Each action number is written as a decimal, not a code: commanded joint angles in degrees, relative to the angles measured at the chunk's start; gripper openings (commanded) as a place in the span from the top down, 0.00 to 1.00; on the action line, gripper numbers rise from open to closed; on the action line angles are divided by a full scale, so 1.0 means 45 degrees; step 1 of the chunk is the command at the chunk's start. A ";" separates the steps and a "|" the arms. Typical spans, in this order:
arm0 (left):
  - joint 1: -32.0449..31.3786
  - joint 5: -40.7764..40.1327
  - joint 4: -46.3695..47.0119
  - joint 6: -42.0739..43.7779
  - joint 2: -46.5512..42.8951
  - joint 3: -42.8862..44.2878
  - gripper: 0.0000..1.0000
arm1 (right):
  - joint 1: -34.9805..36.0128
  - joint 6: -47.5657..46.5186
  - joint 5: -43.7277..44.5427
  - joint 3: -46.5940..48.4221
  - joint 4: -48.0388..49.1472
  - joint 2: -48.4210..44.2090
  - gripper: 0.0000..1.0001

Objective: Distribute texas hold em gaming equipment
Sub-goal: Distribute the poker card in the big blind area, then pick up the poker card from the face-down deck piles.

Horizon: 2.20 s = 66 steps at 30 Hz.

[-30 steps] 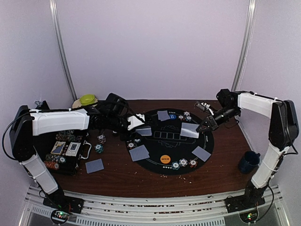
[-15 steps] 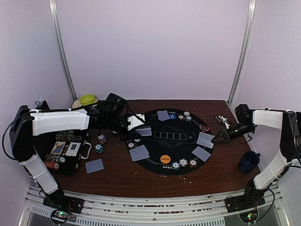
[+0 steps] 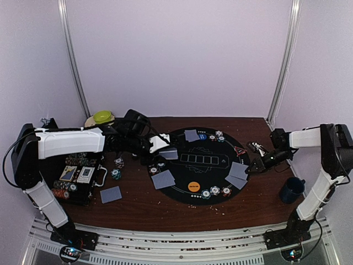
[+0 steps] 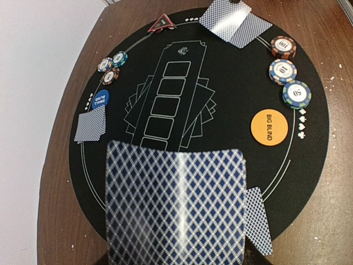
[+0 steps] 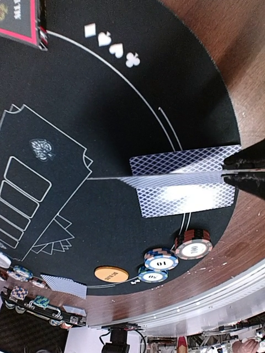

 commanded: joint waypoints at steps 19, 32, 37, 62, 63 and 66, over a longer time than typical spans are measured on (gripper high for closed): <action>0.0009 0.0096 0.0608 0.0049 0.0049 -0.0079 0.95 | 0.0585 -0.1239 0.1625 0.0945 -0.1628 0.0444 0.72; -0.0001 0.0078 0.0608 0.0048 -0.0001 -0.0079 0.95 | 0.0790 -0.0196 0.5035 0.2271 -0.1074 -0.1925 0.45; -0.0029 0.0040 0.0608 0.0049 -0.0040 -0.0040 0.95 | 0.1760 -0.0491 0.5530 0.2720 0.0021 -0.3771 0.01; -0.0301 -0.0165 0.0491 -0.0091 -0.0098 0.0255 0.95 | 0.7235 0.0439 -0.0203 0.7431 0.1713 0.1862 0.00; -0.0305 -0.0191 0.0491 -0.0080 -0.0075 0.0254 0.95 | 0.7357 0.0581 -0.0361 0.7531 0.1745 0.2030 0.00; -0.0343 -0.0186 0.0472 -0.0080 -0.0047 0.0253 0.95 | 0.7707 0.1154 -0.0571 0.7928 0.1834 0.2554 0.00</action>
